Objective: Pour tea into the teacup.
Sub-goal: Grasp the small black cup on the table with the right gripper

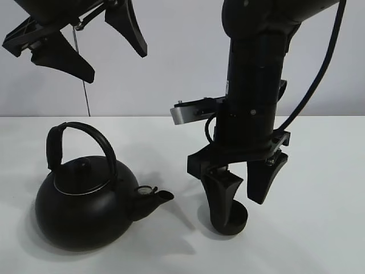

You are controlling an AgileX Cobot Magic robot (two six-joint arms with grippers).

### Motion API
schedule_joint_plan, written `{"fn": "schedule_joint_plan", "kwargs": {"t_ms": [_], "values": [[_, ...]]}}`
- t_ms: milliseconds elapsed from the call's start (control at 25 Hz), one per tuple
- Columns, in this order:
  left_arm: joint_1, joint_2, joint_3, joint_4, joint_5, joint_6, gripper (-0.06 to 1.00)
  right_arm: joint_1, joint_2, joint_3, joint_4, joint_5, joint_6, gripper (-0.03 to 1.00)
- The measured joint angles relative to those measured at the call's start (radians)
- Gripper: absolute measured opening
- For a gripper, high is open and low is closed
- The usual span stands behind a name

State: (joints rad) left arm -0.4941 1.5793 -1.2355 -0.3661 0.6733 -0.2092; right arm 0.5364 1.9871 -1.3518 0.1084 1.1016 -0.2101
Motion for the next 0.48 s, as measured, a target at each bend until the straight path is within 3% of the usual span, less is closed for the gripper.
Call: {"fn": "schedule_joint_plan", "kwargs": {"t_ms": [480], "values": [[0.000,0.000,0.000,0.000,0.000,0.000,0.57,0.000,0.078,0.005,0.014,-0.103,0.000,0.51]]}}
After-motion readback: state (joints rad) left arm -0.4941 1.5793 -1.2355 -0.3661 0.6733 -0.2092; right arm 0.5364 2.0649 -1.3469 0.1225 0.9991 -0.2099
